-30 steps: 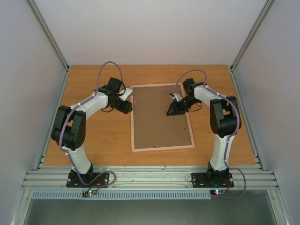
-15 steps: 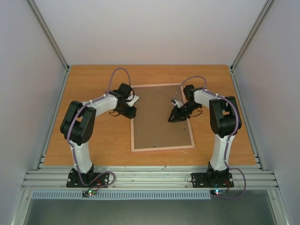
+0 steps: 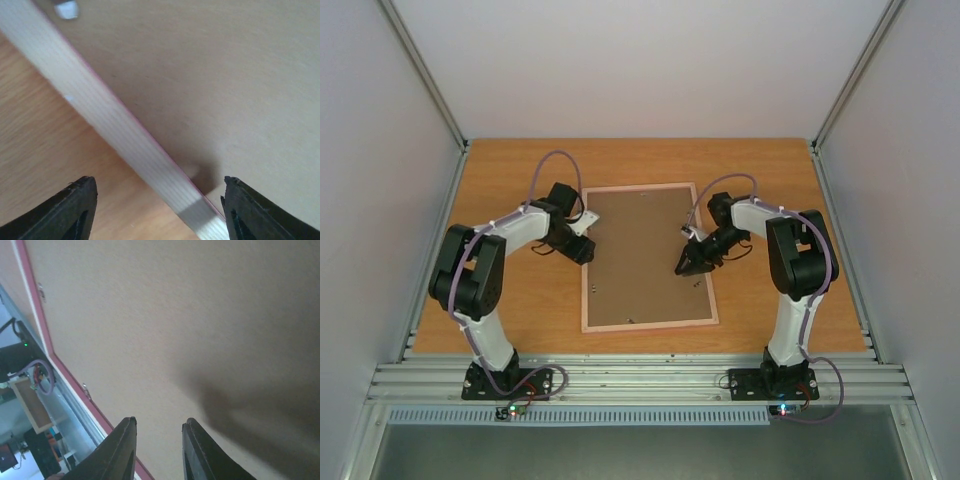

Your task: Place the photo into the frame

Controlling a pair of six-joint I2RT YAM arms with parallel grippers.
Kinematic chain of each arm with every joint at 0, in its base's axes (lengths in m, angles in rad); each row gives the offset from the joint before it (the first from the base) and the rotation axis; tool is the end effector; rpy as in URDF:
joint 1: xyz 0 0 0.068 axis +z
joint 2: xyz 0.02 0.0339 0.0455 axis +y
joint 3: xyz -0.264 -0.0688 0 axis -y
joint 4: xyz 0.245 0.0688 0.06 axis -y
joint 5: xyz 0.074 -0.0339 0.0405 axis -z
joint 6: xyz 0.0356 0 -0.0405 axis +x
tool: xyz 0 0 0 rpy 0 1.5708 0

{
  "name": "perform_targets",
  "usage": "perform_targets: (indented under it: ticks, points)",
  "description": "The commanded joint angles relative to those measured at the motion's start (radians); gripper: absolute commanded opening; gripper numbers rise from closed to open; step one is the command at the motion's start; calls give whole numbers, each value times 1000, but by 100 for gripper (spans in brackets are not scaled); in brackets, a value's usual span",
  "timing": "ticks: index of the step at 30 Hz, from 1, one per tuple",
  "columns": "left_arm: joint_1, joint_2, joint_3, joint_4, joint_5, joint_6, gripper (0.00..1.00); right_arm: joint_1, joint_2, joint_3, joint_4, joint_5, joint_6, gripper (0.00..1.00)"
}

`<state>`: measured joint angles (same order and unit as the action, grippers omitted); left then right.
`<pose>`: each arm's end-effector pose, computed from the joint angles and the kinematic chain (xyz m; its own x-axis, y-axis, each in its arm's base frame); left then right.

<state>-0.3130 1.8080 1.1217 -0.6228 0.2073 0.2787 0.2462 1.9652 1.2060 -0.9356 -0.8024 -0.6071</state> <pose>0.3191 -0.1110 0.1561 -0.7867 0.5376 -0.3034 0.5912 0.7975 -0.1200 0.3121 0.1048 0.1341 -0.7430 -0.5955 -0.3055 -0.6173 0.4334 0.6566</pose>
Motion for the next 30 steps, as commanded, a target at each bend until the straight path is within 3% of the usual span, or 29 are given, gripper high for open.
perform_targets:
  ticks: [1,14,30]
  points:
    - [-14,-96,-26,-49,121,40,73,47,-53,68,15,-81,-3,28]
    - [-131,-238,-217,-70,-7,48,78,257,120,232,89,-56,19,27]
    - [-217,-158,-180,-30,-139,17,81,266,201,164,116,76,-8,25]
